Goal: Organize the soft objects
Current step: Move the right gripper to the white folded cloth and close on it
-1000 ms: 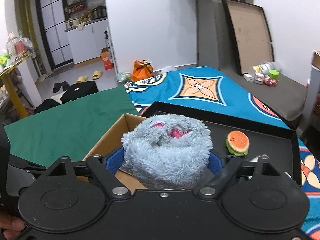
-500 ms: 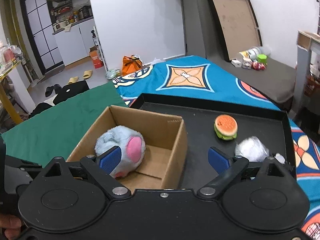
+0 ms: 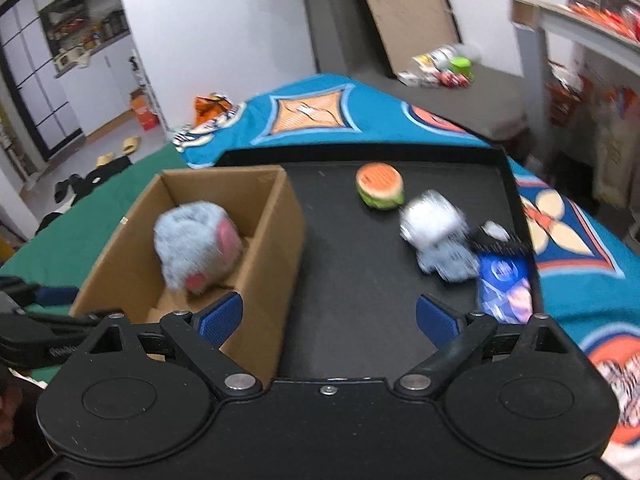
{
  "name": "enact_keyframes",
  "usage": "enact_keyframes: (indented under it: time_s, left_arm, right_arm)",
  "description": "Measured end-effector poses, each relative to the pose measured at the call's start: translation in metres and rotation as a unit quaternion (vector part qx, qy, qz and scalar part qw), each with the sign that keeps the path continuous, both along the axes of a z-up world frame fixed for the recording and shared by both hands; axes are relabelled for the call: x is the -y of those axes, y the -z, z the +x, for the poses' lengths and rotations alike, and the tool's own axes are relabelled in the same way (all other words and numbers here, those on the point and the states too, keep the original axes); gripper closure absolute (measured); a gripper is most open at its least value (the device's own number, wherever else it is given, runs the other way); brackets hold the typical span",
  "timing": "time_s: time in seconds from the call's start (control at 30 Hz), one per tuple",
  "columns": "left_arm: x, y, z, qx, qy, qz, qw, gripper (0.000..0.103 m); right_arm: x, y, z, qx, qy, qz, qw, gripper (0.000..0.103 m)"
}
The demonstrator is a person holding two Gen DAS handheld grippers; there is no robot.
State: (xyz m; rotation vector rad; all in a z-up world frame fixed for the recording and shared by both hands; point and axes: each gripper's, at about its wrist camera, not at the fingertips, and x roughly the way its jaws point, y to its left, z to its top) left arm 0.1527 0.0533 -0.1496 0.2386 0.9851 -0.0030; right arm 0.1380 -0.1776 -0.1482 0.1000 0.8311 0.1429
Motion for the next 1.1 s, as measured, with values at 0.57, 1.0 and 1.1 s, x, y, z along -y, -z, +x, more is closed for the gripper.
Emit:
enact_keyframes:
  time_s: [0.57,1.0,1.1]
  left_arm:
    - [0.02,-0.007,-0.013,0.032,0.028,0.068,0.9968,0.022]
    - [0.038,-0.011,-0.022,0.057,0.057,0.112,0.9905,0.015]
    - [0.042,-0.009,-0.021,0.055,0.062,0.122,0.9891,0.014]
  right_arm:
    - [0.038,0.033,-0.027,-0.043,0.073,-0.026,0.996,0.008]
    - [0.054,0.063,-0.035,-0.077,0.104,-0.038,0.991,0.006]
    - [0.056,0.068,-0.035,-0.08,0.104,-0.035,0.991,0.008]
